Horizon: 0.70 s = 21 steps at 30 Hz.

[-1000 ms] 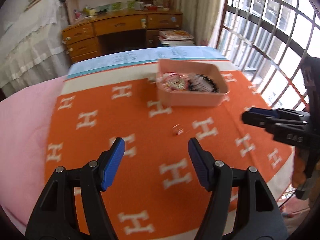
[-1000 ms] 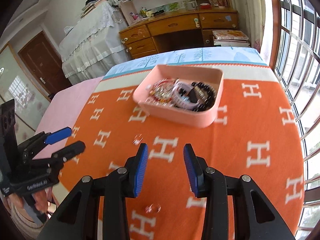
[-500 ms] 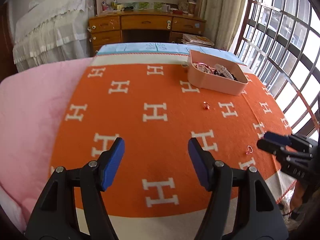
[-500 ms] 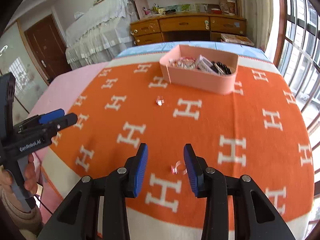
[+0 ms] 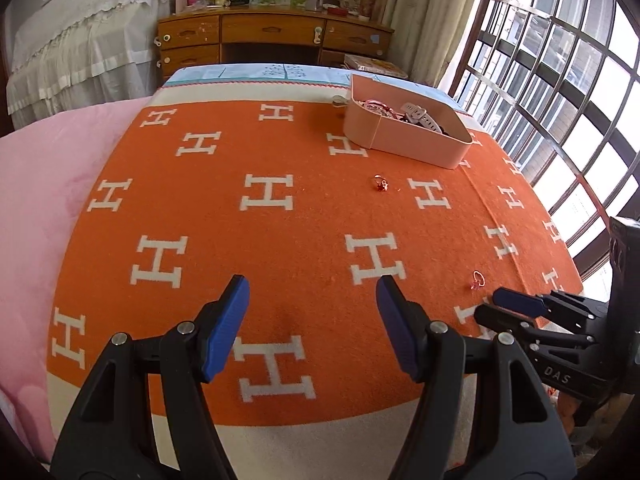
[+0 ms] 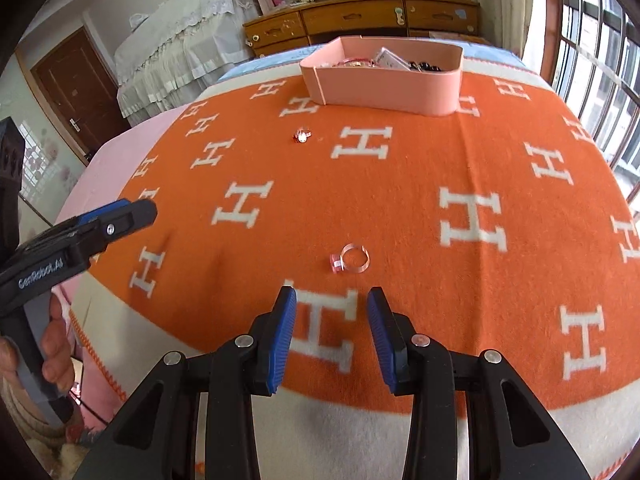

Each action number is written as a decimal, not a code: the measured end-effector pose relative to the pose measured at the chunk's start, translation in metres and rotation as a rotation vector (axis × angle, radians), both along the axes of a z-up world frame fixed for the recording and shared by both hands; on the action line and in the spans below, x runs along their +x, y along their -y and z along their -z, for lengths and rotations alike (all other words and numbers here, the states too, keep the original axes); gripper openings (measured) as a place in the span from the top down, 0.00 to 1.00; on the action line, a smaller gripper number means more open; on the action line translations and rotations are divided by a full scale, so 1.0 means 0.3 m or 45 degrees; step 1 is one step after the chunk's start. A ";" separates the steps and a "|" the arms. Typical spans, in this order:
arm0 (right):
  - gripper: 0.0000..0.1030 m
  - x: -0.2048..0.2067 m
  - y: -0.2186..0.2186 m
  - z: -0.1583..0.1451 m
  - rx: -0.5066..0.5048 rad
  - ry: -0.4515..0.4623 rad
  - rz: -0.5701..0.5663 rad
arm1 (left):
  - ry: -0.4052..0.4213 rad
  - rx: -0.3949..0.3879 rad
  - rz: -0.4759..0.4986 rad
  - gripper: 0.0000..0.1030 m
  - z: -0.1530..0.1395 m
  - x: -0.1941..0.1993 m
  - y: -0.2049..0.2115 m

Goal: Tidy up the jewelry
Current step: 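Move the right gripper to the pink stone ring and close on it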

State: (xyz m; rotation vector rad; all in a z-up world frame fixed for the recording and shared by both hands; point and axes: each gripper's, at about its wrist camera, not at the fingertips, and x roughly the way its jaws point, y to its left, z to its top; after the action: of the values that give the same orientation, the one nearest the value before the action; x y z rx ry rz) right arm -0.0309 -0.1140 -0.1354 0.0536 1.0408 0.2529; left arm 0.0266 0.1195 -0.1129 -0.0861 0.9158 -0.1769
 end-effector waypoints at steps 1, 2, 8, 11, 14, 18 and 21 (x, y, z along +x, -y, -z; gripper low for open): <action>0.64 0.009 -0.008 0.002 -0.008 0.012 -0.006 | -0.005 -0.003 -0.005 0.39 0.003 0.003 -0.004; 0.64 0.018 -0.015 0.003 -0.012 0.018 -0.012 | -0.010 -0.008 -0.011 0.39 0.008 0.007 -0.006; 0.64 0.070 -0.070 0.009 -0.081 0.094 -0.054 | -0.041 -0.026 -0.015 0.39 0.037 0.030 -0.015; 0.66 0.087 -0.094 0.016 -0.145 0.134 -0.092 | -0.052 -0.017 -0.017 0.39 0.051 0.042 -0.009; 0.69 0.086 -0.106 0.023 -0.202 0.168 -0.137 | -0.068 -0.008 -0.013 0.39 0.062 0.058 -0.001; 0.76 0.079 -0.095 0.028 -0.218 0.191 -0.172 | -0.075 0.014 -0.012 0.39 0.070 0.080 0.015; 0.80 0.080 -0.100 0.033 -0.248 0.213 -0.197 | -0.089 0.032 -0.001 0.39 0.080 0.094 0.033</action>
State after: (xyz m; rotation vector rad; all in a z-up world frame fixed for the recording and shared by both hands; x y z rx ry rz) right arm -0.0070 -0.0841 -0.1454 -0.2214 0.8998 0.2906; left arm 0.0550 0.1097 -0.1368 -0.0696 0.9878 -0.1622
